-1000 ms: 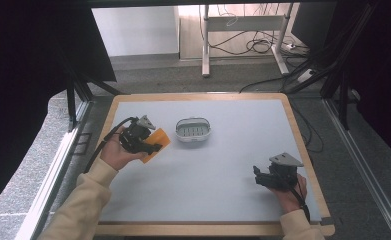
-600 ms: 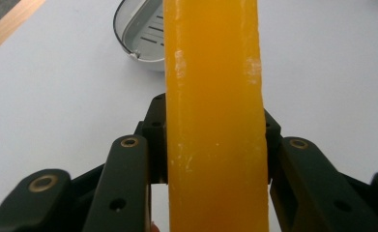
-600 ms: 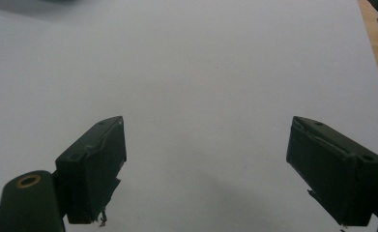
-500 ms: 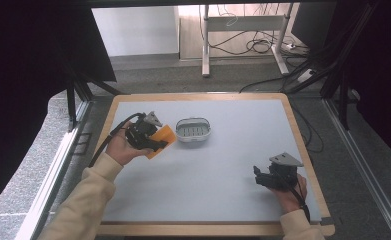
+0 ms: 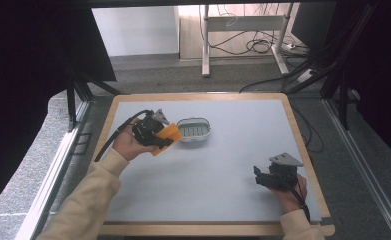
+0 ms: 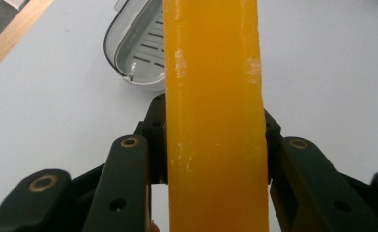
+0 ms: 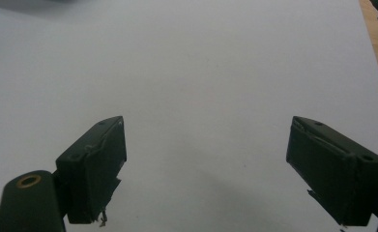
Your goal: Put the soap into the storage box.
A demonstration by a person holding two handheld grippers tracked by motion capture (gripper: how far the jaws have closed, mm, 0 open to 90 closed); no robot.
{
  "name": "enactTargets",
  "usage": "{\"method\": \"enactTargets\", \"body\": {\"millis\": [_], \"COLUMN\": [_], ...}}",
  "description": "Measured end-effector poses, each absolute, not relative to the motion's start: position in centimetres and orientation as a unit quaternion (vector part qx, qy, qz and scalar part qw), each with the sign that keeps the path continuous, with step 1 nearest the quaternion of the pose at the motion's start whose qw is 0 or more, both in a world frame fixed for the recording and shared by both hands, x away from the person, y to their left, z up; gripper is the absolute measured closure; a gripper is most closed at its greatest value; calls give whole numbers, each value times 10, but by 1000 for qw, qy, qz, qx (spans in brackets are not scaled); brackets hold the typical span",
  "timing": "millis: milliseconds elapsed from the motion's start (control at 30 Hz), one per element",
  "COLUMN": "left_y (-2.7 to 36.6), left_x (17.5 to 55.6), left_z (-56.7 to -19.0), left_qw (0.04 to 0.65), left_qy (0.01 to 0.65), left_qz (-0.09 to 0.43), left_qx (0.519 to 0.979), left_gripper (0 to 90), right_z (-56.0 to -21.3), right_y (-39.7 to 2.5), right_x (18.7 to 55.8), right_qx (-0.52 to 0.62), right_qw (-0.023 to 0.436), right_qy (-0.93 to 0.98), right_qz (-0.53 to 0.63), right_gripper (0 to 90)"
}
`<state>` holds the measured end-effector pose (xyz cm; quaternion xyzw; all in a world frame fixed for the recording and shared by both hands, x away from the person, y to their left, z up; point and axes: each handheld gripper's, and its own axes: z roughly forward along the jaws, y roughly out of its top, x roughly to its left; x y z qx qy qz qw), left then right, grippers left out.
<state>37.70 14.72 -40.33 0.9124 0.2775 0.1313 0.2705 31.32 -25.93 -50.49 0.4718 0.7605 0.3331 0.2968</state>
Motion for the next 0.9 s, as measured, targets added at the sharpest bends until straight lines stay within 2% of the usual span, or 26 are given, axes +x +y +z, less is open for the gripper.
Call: {"method": "enactTargets", "body": {"millis": [900], "left_y": [132], "left_x": [401], "left_z": [-395], "left_qw": [263], "left_qy": [241], "left_qz": [129], "left_qx": [925], "left_gripper": [622], "right_z": [-505], "right_y": [-260], "right_x": [313], "right_qx": [474], "right_qw": [295], "right_qy": [760], "right_qz": [332], "right_gripper": [146]}}
